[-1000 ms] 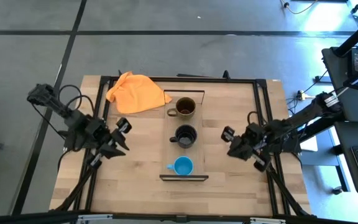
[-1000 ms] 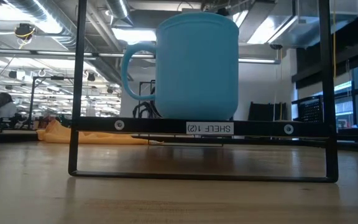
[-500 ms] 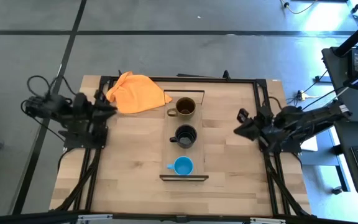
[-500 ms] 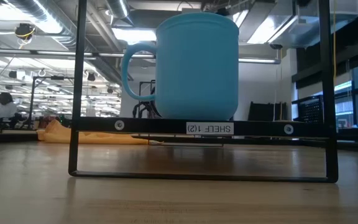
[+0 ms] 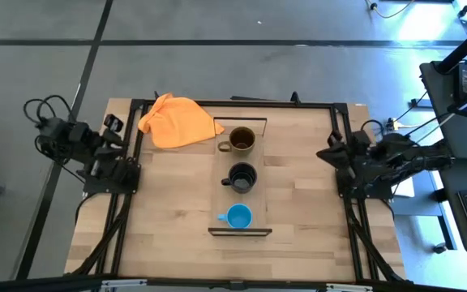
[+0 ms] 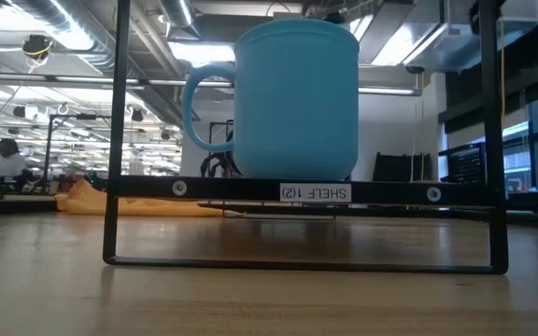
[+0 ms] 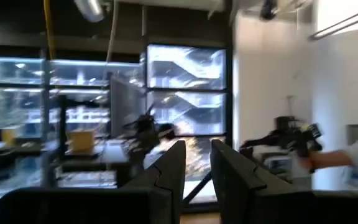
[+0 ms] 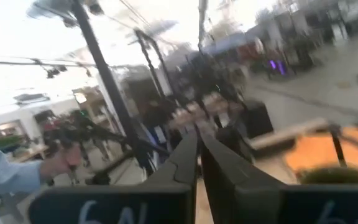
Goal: Stack small to large cups/mugs on shelf
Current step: Return to Home Position
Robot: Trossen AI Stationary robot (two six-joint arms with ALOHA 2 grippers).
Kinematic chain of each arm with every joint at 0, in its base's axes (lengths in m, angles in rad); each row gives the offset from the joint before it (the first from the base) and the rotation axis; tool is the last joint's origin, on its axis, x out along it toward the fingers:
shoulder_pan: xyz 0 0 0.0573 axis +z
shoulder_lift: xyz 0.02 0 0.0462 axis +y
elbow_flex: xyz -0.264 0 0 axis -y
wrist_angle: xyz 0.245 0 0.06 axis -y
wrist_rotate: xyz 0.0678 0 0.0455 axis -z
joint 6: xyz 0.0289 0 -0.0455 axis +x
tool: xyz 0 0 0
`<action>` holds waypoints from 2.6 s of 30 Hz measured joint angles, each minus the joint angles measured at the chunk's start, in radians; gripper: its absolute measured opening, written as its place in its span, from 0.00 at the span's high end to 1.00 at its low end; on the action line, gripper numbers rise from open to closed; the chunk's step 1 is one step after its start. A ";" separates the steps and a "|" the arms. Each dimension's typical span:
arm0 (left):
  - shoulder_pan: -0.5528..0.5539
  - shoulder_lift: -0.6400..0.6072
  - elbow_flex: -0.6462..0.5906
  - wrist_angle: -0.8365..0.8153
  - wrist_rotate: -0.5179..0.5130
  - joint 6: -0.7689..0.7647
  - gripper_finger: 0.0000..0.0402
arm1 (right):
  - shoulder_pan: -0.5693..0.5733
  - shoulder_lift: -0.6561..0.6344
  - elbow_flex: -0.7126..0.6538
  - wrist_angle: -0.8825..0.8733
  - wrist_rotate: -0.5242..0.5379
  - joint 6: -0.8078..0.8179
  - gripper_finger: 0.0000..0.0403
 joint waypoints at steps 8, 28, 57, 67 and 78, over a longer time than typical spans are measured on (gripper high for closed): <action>0.001 0.000 0.029 -0.106 -0.310 -0.034 0.83 | -0.027 -0.136 0.001 -0.069 -0.010 0.013 0.94; 0.054 0.000 0.331 0.046 -0.331 0.386 0.82 | -0.026 -0.276 0.093 -0.184 0.177 -0.080 0.94; 0.021 0.001 -0.455 0.881 0.058 -0.041 0.82 | -0.027 -0.275 -0.290 0.372 0.067 0.006 0.94; 0.021 0.000 -0.610 1.138 -0.024 0.013 0.82 | -0.027 -0.275 -0.290 0.368 0.043 0.031 0.94; 0.055 0.000 -0.608 1.092 -0.083 0.114 0.82 | -0.026 -0.275 -0.291 0.328 0.039 0.082 0.94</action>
